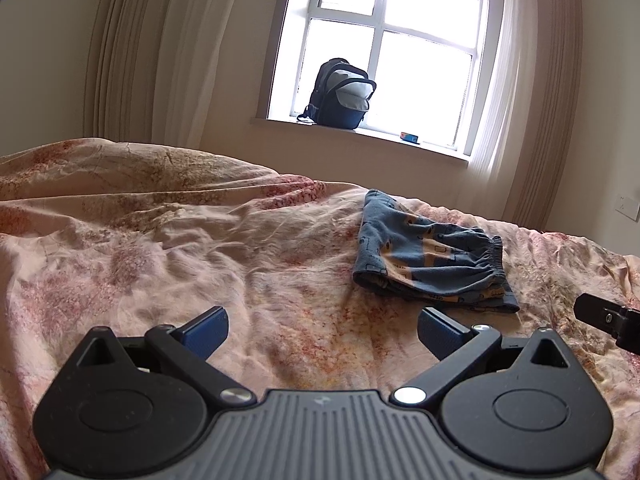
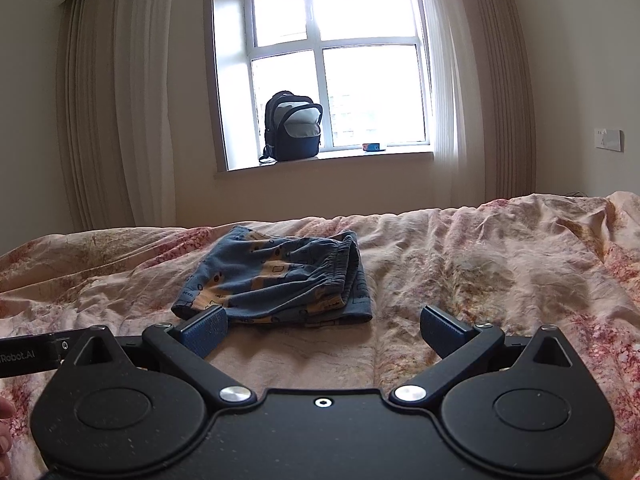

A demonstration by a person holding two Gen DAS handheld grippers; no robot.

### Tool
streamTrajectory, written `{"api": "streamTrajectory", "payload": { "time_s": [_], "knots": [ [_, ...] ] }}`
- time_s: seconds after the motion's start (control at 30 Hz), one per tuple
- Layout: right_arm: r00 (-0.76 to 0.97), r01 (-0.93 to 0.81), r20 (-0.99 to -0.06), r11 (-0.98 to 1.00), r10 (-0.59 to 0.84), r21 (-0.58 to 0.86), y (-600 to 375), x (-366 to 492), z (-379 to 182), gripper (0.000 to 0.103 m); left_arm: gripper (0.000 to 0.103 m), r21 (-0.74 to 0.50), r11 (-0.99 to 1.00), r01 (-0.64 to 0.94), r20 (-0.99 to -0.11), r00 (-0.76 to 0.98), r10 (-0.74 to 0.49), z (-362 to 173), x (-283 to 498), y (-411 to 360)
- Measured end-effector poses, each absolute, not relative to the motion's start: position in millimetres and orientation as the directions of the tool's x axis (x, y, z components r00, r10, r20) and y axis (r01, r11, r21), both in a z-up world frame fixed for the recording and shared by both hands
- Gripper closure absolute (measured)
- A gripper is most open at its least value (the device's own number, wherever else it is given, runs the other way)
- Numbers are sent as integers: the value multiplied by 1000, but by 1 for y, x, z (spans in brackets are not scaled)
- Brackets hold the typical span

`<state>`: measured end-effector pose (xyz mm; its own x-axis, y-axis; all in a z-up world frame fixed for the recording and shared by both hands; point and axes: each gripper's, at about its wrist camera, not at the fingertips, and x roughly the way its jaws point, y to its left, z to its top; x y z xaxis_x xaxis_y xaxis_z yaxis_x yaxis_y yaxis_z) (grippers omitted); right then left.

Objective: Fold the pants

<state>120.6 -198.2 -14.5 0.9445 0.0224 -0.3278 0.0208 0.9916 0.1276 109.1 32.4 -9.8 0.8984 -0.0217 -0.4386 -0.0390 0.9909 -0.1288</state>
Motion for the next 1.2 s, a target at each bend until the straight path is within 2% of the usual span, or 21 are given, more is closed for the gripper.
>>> {"api": "streamTrajectory", "payload": {
  "time_s": [1.2],
  "knots": [
    [946,20,-324,993,18,114,-198,119,-14,1,0,-103,994,-35,-429,903,-12,-9,109,33]
  ]
}}
